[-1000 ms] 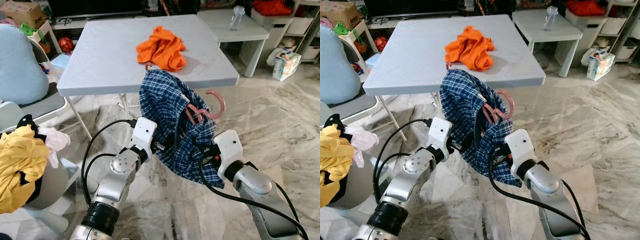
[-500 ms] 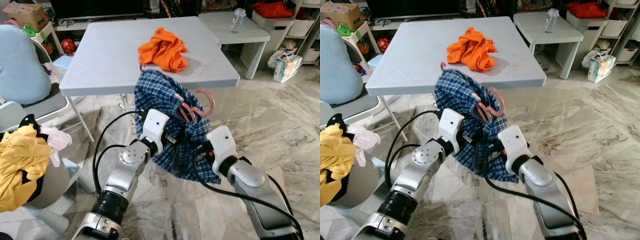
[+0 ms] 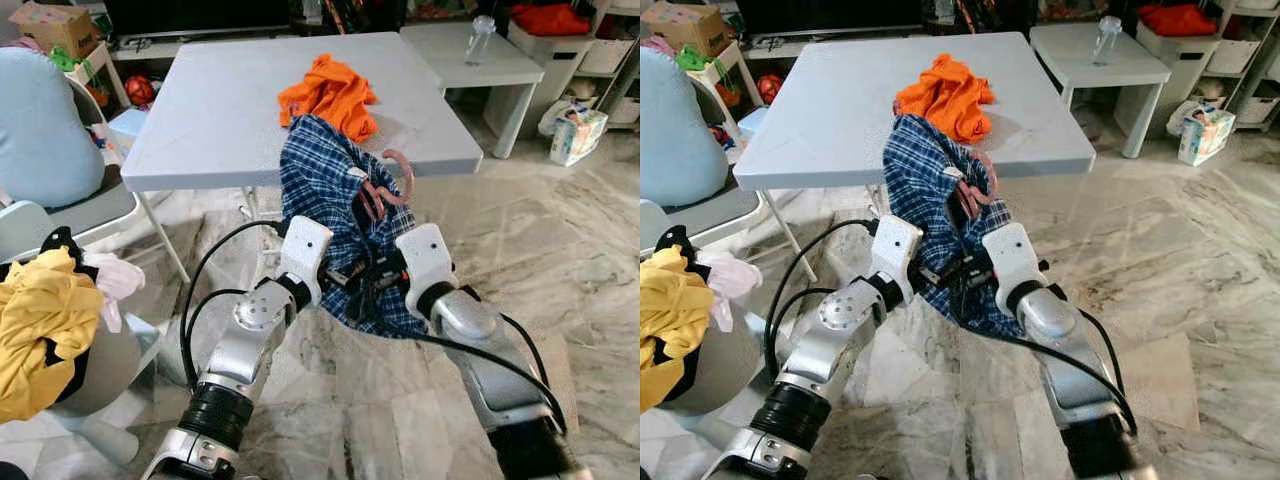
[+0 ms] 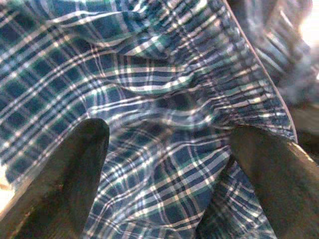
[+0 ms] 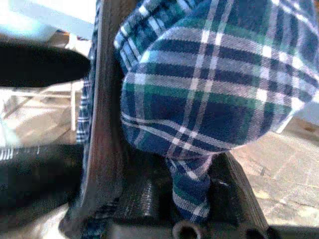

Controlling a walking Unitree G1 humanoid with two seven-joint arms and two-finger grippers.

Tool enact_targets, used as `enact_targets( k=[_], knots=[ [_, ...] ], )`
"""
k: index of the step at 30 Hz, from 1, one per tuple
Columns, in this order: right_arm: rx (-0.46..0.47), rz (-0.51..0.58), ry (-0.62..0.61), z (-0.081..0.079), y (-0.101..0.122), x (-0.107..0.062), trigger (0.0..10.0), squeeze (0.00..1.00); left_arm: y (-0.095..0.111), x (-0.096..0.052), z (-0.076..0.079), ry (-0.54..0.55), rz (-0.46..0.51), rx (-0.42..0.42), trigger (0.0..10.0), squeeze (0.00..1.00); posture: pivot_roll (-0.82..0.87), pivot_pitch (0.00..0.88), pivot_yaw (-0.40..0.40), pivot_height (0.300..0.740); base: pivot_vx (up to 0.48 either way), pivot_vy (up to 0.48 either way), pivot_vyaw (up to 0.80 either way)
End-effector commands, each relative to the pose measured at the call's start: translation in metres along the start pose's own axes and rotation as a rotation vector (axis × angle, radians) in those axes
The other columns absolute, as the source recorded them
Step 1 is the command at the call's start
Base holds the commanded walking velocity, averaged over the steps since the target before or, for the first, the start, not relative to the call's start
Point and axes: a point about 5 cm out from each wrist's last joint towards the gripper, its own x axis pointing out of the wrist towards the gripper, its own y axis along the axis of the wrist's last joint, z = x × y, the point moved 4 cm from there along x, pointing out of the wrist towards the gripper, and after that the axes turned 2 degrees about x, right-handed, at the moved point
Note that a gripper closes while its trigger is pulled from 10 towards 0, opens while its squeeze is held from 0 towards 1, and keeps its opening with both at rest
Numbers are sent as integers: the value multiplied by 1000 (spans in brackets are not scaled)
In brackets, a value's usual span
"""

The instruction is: Hang hanger

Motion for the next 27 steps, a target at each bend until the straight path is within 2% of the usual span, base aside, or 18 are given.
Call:
enact_targets(
  k=[1, 3, 5, 9, 13, 14, 18, 19, 21, 23, 25, 27],
  knots=[
    [-52, 43, -38, 7, 11, 3, 10000, 0, 3, 1, -5, 42, -5, 50, 10000, 0, 50, 43, 14, 740, 0, 0, 0],
    [-94, 35, -84, 16, 8, 4, 10000, 0, 4, -1, -16, 104, -2, 65, 10000, 0, 50, 43, 14, 740, 0, 0, 0],
    [-95, 20, -132, 24, 4, 4, 10000, 0, 5, -3, -26, 160, 9, 67, 10000, 0, 50, 41, 12, 740, 0, 0, 0],
    [-125, 12, -157, 29, 2, 5, 10000, 0, 9, -5, -32, 202, 29, 69, 10000, 0, 50, 42, 10, 740, 0, 0, 0],
    [-157, 6, -189, 35, 1, 7, 10000, 0, 15, -5, -31, 210, 58, 81, 10000, 0, 50, 42, 8, 740, 0, 0, 0],
    [-175, -2, -223, 41, 1, 8, 10000, 0, 18, -5, -27, 207, 70, 90, 10000, 0, 49, 41, 9, 740, 0, 0, 0],
    [-119, -10, -225, 43, 0, 11, 10000, 0, 17, -5, -19, 183, 79, 77, 10000, 0, 49, 41, 8, 740, 0, 0, 0],
    [-55, -2, -176, 32, 3, 15, 10000, 0, 14, -2, -8, 126, 72, 46, 10000, 0, 48, 42, 6, 740, 0, 0, 0],
    [-28, 11, -123, 20, 8, 16, 10000, 0, 12, 1, 1, 81, 66, 42, 10000, 0, 48, 42, 3, 740, 0, 0, 0],
    [10, 13, -68, 9, 10, 17, 10000, 0, 14, 3, 2, 83, 71, 48, 10000, 0, 48, 41, 2, 740, 0, 0, 0],
    [43, 7, 32, -9, 14, 13, 10000, 0, 14, 7, 2, 86, 66, 54, 10000, 0, 43, 39, 2, 740, 0, 0, 0],
    [49, 4, 59, -12, 15, 11, 10000, 0, 14, 8, 2, 87, 64, 52, 10000, 0, 43, 39, 2, 740, 0, 0, 0]
  ],
)
